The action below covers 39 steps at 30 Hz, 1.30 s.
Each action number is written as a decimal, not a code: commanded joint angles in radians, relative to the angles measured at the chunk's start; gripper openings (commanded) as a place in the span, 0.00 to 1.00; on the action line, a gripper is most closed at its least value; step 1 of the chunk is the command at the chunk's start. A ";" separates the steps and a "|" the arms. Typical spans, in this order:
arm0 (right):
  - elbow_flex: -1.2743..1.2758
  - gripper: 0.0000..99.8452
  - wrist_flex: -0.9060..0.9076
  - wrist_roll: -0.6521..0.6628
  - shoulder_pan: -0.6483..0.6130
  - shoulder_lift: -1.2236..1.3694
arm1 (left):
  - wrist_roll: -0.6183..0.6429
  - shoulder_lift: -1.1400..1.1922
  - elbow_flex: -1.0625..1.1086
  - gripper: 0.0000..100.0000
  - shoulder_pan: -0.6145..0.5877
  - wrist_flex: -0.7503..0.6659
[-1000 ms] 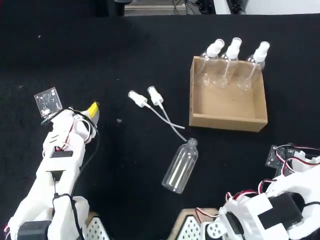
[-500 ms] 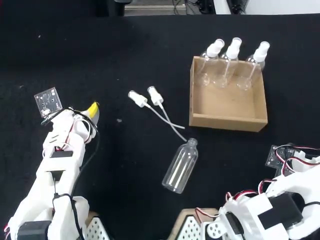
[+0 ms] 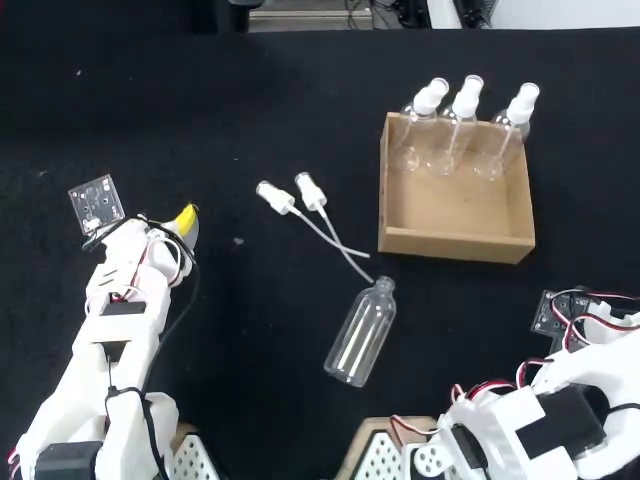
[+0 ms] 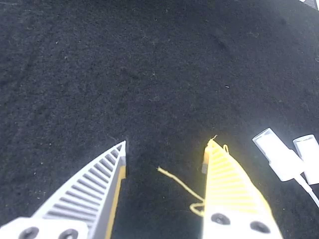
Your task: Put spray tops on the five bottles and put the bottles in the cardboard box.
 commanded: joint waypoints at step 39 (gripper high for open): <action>0.047 0.24 -0.018 0.091 -0.141 -0.033 | -0.009 -0.026 -0.050 0.25 0.013 -0.020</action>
